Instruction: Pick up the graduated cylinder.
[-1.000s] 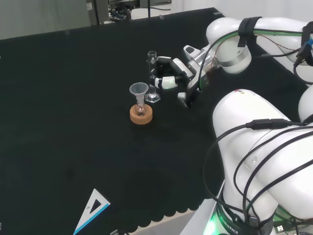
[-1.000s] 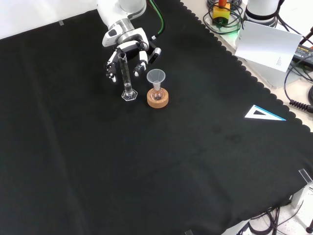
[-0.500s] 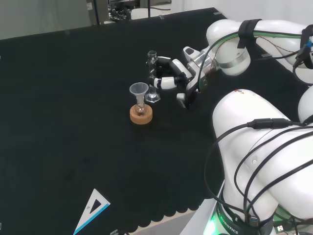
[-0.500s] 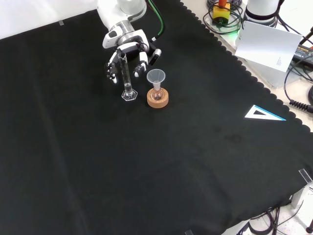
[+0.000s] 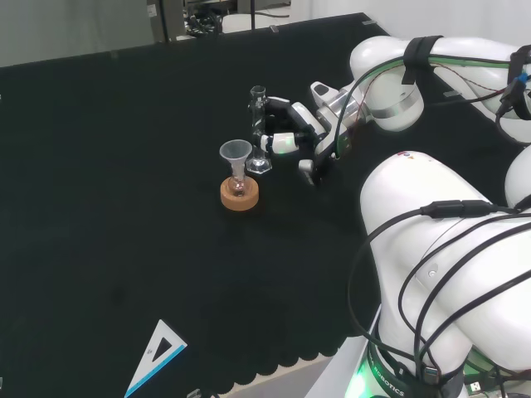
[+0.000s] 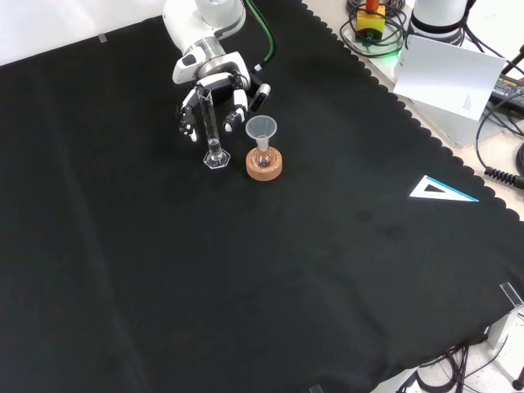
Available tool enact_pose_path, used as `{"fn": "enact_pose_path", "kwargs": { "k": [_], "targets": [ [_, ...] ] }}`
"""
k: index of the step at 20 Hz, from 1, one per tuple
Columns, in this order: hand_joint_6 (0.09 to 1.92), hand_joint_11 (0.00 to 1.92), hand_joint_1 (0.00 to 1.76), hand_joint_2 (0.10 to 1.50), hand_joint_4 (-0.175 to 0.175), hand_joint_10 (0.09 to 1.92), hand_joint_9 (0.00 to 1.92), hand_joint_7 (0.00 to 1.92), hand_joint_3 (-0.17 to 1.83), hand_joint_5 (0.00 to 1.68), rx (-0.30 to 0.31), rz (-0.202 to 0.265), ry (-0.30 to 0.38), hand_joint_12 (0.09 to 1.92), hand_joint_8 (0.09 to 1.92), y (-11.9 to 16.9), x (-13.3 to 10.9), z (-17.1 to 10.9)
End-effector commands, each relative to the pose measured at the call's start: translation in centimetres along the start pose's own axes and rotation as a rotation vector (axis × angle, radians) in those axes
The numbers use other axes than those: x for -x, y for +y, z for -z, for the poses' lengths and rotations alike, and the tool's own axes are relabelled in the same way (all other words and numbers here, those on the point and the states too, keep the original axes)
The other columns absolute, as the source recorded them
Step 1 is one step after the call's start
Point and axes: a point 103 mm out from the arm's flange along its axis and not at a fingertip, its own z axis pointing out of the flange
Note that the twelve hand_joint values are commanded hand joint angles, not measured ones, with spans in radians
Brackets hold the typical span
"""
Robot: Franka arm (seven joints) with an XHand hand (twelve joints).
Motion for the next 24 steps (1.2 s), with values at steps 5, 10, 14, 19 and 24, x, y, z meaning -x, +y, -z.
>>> {"fn": "enact_pose_path", "kwargs": {
  "k": [5,10,14,19,24],
  "targets": [
    [0.64,0.66,1.17,0.63,-0.031,0.37,0.86,0.55,0.78,0.53,0.013,-0.004,0.028,1.14,0.58,0.10,0.11,-0.10],
    [0.66,0.67,1.17,0.63,-0.029,0.37,0.87,0.55,0.78,0.53,0.000,0.009,0.041,1.13,0.58,0.08,0.27,-0.16],
    [0.67,0.68,1.17,0.63,-0.026,0.36,0.88,0.56,0.78,0.54,-0.008,0.010,0.034,1.12,0.59,0.05,0.36,-0.46],
    [0.70,0.72,1.17,0.63,-0.015,0.36,0.91,0.59,0.78,0.60,-0.004,0.008,0.032,1.11,0.59,0.08,0.40,-0.48],
    [0.72,0.76,1.15,0.67,-0.008,0.35,0.94,0.62,0.77,0.64,0.007,0.000,0.022,1.08,0.59,0.15,0.53,-0.33]
  ]
}}
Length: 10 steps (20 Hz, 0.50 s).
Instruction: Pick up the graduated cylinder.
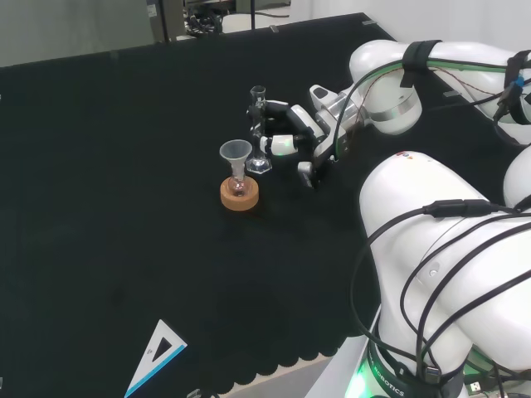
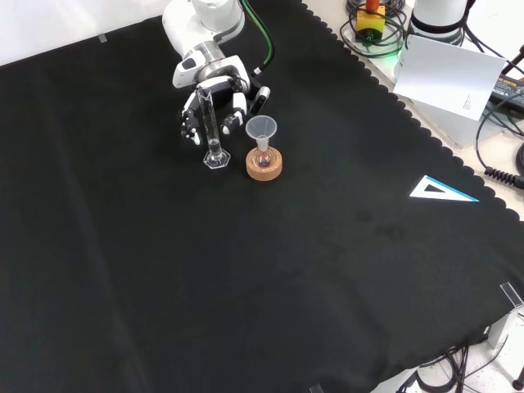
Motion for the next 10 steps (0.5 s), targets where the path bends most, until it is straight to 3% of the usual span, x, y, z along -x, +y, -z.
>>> {"fn": "enact_pose_path", "kwargs": {
  "k": [1,4,5,8,10],
  "targets": [
    [0.72,0.77,1.13,0.69,-0.007,0.34,0.95,0.63,0.76,0.66,0.015,-0.013,-0.012,1.07,0.58,0.16,0.05,0.14],
    [0.68,0.83,1.10,0.77,0.002,0.30,1.00,0.67,0.67,0.73,0.024,-0.018,-0.028,1.03,0.57,0.43,0.00,0.30],
    [0.67,0.86,1.09,0.80,0.011,0.29,1.02,0.70,0.65,0.77,0.067,-0.034,-0.061,1.01,0.58,0.63,-0.01,0.21],
    [1.11,1.00,1.06,1.09,-0.012,0.27,1.11,0.81,0.18,0.83,0.096,-0.048,-0.116,0.94,0.63,0.85,-0.29,0.01],
    [1.22,1.05,1.06,1.17,-0.042,0.26,1.14,0.82,0.05,0.82,0.103,-0.052,-0.132,0.90,0.66,0.91,-0.52,-0.02]
  ]
}}
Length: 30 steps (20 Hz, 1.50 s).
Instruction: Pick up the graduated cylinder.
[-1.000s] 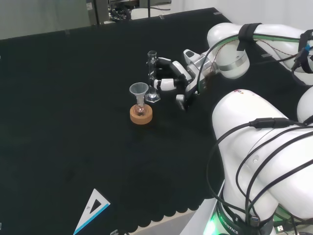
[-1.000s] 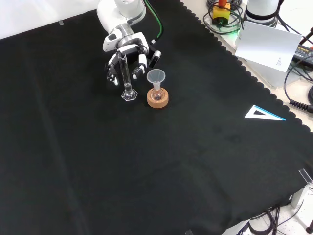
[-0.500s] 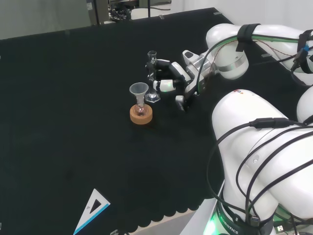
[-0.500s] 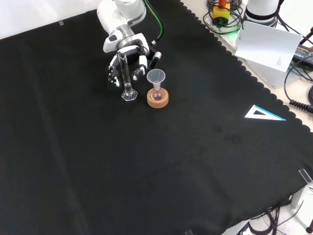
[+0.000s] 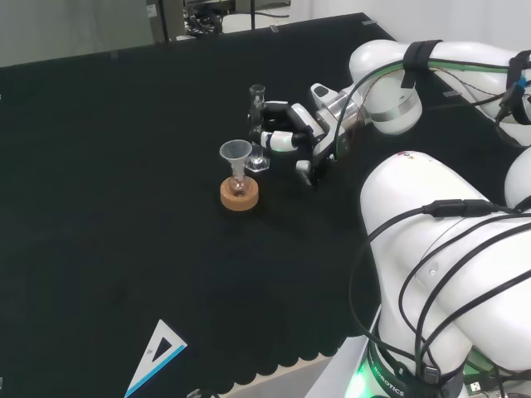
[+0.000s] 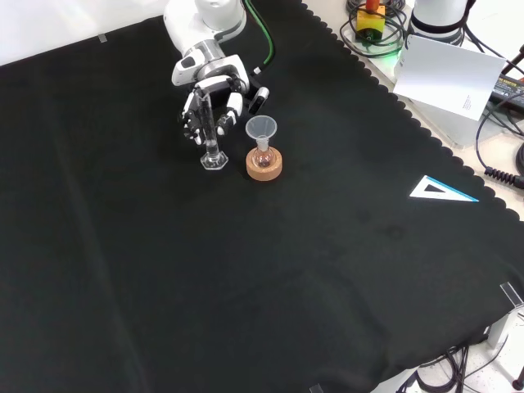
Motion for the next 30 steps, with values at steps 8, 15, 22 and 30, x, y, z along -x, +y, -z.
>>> {"fn": "enact_pose_path", "kwargs": {
  "k": [8,15,22,30],
  "targets": [
    [1.24,1.08,1.07,1.20,-0.087,0.25,1.18,0.85,0.00,0.82,0.093,-0.018,-0.159,0.88,0.70,0.9,-1.9,0.8],
    [1.17,1.13,1.10,1.18,-0.094,0.19,1.27,0.97,0.00,0.87,0.070,-0.028,-0.183,0.83,0.62,1.0,-3.7,3.5],
    [1.11,1.18,1.11,1.15,-0.098,0.12,1.35,1.10,0.00,0.92,0.031,-0.052,-0.208,0.80,0.50,-0.2,-5.3,6.5],
    [1.06,1.20,1.12,1.14,-0.100,0.09,1.40,1.17,0.00,0.95,-0.039,-0.056,-0.279,0.78,0.44,-3.2,-7.3,9.1]
  ]
}}
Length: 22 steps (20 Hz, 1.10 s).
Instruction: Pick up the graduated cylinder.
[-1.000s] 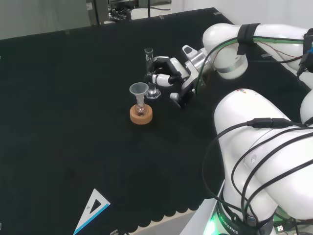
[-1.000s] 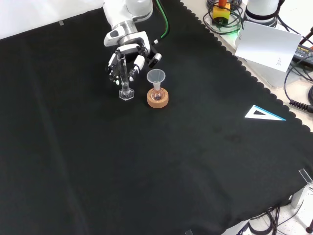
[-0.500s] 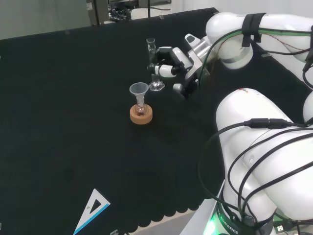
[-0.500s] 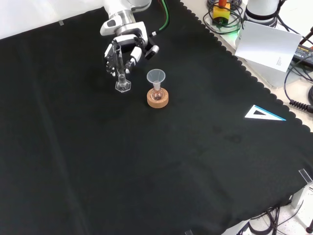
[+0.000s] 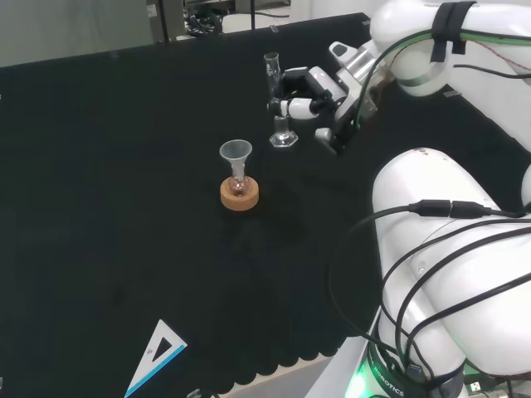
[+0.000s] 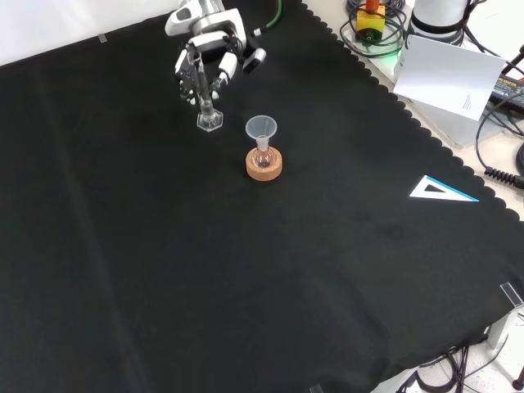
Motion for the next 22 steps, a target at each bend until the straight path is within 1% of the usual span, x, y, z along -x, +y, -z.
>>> {"fn": "enact_pose_path", "kwargs": {
  "k": [1,9,16,18,22],
  "targets": [
    [1.06,1.20,1.12,1.14,-0.101,0.09,1.40,1.18,0.00,0.95,-0.063,0.000,-0.076,0.78,0.43,-2.9,-1.3,2.4],
    [1.01,1.24,1.13,1.12,-0.106,0.09,1.45,1.28,-0.01,0.98,-0.136,-0.040,-0.183,0.76,0.33,-7.5,-2.4,3.6],
    [1.01,1.25,1.13,1.12,-0.106,0.09,1.47,1.31,-0.01,0.99,-0.267,-0.069,-0.269,0.76,0.32,-10.3,-3.6,3.2],
    [1.00,1.25,1.13,1.12,-0.106,0.09,1.48,1.31,-0.01,0.99,-0.311,-0.079,-0.287,0.76,0.31,-10.7,-3.8,3.1],
    [1.00,1.25,1.13,1.12,-0.106,0.09,1.48,1.32,-0.01,0.99,-0.372,-0.097,-0.332,0.76,0.31,-11.0,-3.8,2.9]
  ]
}}
